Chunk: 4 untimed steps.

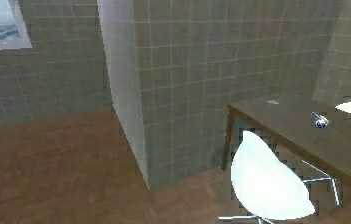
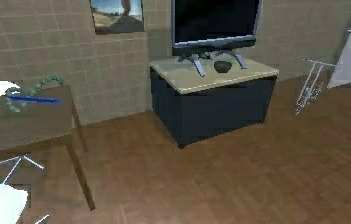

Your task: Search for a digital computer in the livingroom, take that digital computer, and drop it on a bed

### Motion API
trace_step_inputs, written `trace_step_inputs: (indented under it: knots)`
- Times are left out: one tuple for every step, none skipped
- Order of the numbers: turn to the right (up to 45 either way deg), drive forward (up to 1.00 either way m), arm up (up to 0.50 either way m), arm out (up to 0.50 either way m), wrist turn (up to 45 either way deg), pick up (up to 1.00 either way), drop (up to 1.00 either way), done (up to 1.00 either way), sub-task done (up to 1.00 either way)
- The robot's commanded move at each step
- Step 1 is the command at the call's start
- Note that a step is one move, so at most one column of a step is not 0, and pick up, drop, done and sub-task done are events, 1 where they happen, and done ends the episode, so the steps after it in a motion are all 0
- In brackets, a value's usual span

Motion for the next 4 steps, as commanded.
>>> trace_step_inputs:
  knots:
    - [45.0,0.00,0.00,0.00,0.0,0.00,0.00,0.00,0.00]
    - [45.0,0.00,0.00,0.00,0.0,0.00,0.00,0.00,0.00]
    - [21.0,0.00,0.00,0.00,0.0,0.00,0.00,0.00,0.00]
    - [45.0,0.00,0.00,0.00,0.0,0.00,0.00,0.00,0.00]
